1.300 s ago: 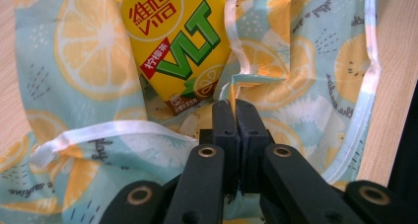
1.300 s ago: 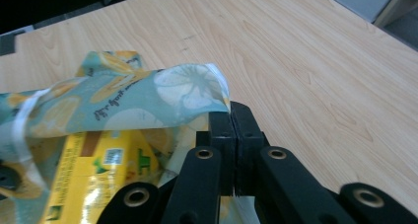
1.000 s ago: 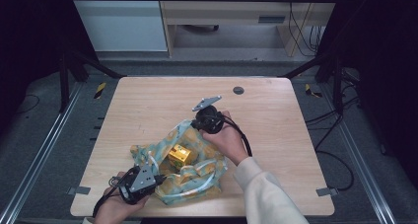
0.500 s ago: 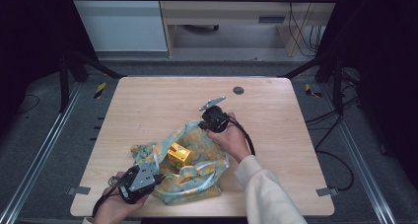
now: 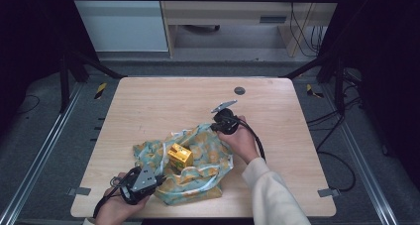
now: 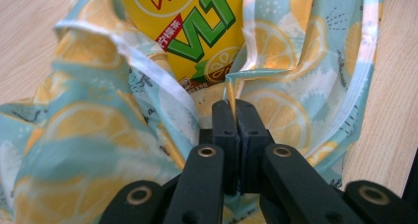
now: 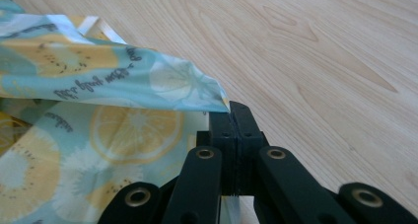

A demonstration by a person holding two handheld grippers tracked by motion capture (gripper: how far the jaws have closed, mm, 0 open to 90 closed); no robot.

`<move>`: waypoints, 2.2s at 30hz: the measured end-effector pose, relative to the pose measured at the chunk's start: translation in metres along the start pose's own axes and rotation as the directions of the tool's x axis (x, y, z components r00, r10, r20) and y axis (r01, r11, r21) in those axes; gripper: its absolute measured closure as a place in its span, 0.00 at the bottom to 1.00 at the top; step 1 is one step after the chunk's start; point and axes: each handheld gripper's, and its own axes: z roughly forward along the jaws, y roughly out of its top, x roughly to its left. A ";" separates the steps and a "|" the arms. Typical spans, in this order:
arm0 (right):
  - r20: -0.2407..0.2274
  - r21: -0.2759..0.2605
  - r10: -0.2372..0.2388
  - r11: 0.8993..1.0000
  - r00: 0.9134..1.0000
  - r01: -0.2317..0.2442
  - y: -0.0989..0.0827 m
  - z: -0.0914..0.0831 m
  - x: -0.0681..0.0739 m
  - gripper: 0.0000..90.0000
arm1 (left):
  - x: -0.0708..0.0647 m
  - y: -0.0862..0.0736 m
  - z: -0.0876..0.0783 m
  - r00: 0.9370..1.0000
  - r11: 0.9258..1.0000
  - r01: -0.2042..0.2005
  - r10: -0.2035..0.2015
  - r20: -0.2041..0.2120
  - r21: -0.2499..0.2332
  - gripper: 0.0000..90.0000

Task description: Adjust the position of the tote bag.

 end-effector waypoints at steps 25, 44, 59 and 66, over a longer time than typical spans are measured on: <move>0.049 0.053 0.013 0.999 0.999 -0.015 -0.012 0.013 -0.012 1.00 | 0.001 -0.001 0.015 1.000 0.998 0.005 -0.004 -0.022 0.064 0.99; 0.069 0.063 0.035 0.997 0.997 -0.040 -0.019 0.020 -0.018 1.00 | 0.001 -0.001 0.016 0.999 0.996 -0.017 0.020 -0.035 0.083 0.99; 0.096 0.075 0.035 0.996 0.995 -0.043 -0.015 0.022 -0.017 1.00 | -0.001 -0.002 0.015 0.999 0.996 -0.046 0.046 0.004 0.082 1.00; 0.118 0.016 0.032 0.999 0.993 -0.034 -0.016 0.008 -0.015 0.66 | -0.002 0.001 0.010 0.999 0.998 -0.044 0.045 -0.026 0.036 0.83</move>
